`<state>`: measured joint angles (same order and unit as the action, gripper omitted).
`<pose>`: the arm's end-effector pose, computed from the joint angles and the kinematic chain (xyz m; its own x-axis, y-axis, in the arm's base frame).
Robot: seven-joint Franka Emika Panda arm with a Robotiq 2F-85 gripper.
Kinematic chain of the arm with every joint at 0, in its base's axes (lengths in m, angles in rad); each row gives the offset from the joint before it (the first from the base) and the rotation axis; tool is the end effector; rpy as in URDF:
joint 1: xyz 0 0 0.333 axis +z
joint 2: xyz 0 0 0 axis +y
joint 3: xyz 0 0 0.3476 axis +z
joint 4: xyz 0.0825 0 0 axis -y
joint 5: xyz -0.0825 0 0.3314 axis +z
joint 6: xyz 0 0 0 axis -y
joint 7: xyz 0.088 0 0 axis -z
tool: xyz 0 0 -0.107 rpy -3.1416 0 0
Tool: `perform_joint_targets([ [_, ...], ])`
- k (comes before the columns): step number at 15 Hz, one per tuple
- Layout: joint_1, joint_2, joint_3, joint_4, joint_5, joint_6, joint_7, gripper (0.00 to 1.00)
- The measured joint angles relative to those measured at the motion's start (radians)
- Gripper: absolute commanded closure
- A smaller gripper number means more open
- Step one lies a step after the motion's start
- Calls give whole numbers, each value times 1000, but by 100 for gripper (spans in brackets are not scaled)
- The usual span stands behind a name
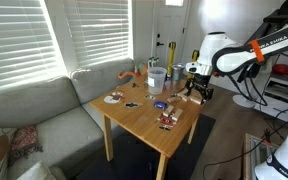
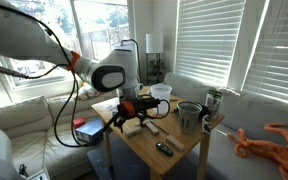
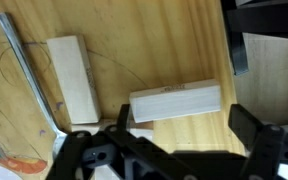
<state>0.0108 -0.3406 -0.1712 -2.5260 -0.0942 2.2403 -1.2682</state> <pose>0.3686 -0.0661 0.4605 0.3878 0.9217 -0.0036 0.9204 -0.3871 0.0549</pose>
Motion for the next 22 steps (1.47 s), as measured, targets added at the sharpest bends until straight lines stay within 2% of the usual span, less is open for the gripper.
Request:
perform_joint_targets([
  [3,-9,0,0,-2,-8,0,-14,0],
  [5,-14,1,0,-3,-10,0,-24,28],
  [7,-15,2,0,-3,-10,0,-37,41],
  [16,-14,-4,6,1,-9,-22,-45,41],
  [22,26,-115,82,38,-9,-170,-35,41],
])
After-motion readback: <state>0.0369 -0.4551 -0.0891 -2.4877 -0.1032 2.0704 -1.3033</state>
